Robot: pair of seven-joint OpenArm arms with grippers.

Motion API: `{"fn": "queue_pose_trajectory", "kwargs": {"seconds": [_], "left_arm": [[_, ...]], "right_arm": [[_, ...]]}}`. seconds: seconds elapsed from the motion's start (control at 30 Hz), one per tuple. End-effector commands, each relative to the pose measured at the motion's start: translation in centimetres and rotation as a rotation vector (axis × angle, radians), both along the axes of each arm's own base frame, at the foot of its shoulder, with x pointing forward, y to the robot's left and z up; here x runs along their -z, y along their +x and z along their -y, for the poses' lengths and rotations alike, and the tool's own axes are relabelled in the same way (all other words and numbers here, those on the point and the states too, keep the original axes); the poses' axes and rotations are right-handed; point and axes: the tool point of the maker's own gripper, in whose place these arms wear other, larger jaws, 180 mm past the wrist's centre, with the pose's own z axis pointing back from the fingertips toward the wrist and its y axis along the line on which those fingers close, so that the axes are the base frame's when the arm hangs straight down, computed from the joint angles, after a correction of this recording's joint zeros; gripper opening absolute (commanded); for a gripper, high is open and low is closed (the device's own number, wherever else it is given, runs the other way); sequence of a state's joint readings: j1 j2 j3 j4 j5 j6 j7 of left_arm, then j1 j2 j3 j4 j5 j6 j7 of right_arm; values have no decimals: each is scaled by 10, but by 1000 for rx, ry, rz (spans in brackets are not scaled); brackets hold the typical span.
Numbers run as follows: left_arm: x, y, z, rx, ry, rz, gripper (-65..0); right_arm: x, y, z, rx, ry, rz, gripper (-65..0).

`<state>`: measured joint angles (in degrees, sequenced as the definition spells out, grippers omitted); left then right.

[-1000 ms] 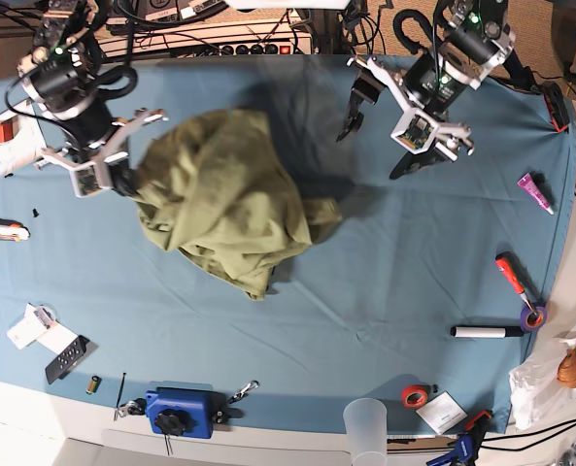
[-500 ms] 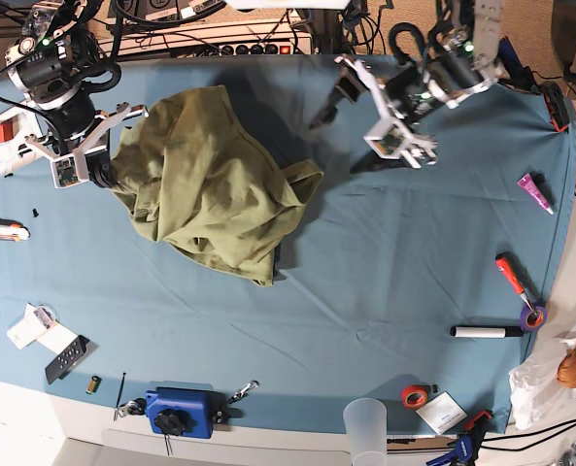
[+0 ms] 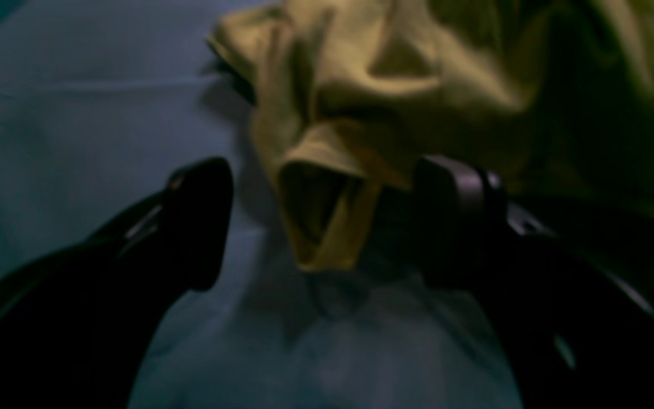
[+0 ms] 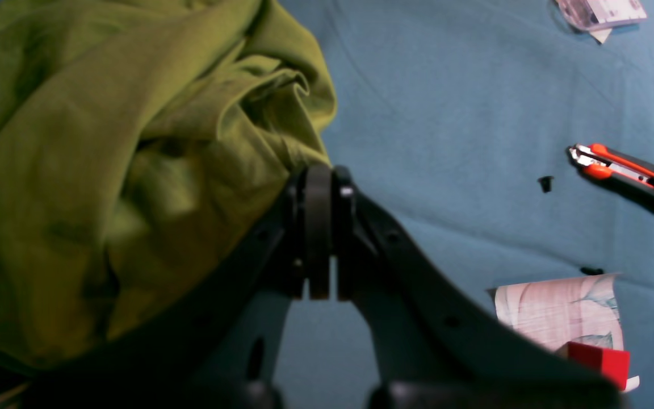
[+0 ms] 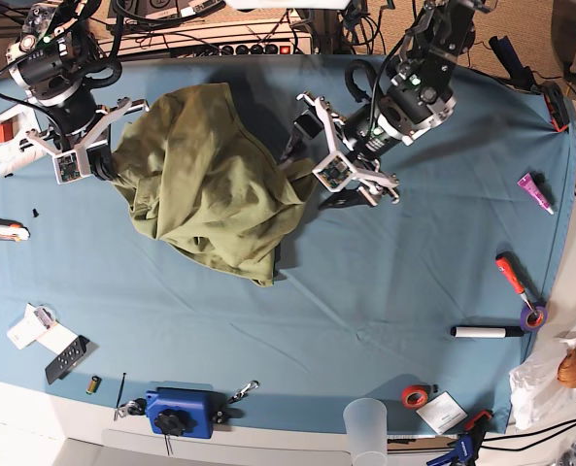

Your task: Layout the t-shirt on the table in an organized manner, then fold the t-shirt properly

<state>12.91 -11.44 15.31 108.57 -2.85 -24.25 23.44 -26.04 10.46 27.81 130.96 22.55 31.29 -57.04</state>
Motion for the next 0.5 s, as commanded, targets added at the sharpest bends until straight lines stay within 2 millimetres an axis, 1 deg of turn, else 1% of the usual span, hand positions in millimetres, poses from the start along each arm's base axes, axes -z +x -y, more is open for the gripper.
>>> {"fn": "queue_pose_trajectory", "kwargs": {"seconds": [0.0, 0.1, 0.17, 0.27, 0.37, 0.47], "left_arm": [[-5, 4, 3, 13, -25, 16, -192], [15, 9, 0, 14, -3, -24, -192], [20, 21, -6, -35, 3, -27, -192], [22, 29, -6, -26, 10, -26, -192], [21, 22, 4, 42, -28, -48, -206], [19, 15, 10, 81, -62, -64, -265]], "right_arm": [[-10, 3, -1, -9, -2, 40, -650], [-10, 4, -1, -10, -2, 40, -650], [-10, 3, -1, -10, -2, 39, -650], [-10, 3, -1, -10, -2, 40, -650], [-10, 4, -1, -10, -2, 40, -650], [-10, 4, -1, -10, -2, 42, -650]]}}
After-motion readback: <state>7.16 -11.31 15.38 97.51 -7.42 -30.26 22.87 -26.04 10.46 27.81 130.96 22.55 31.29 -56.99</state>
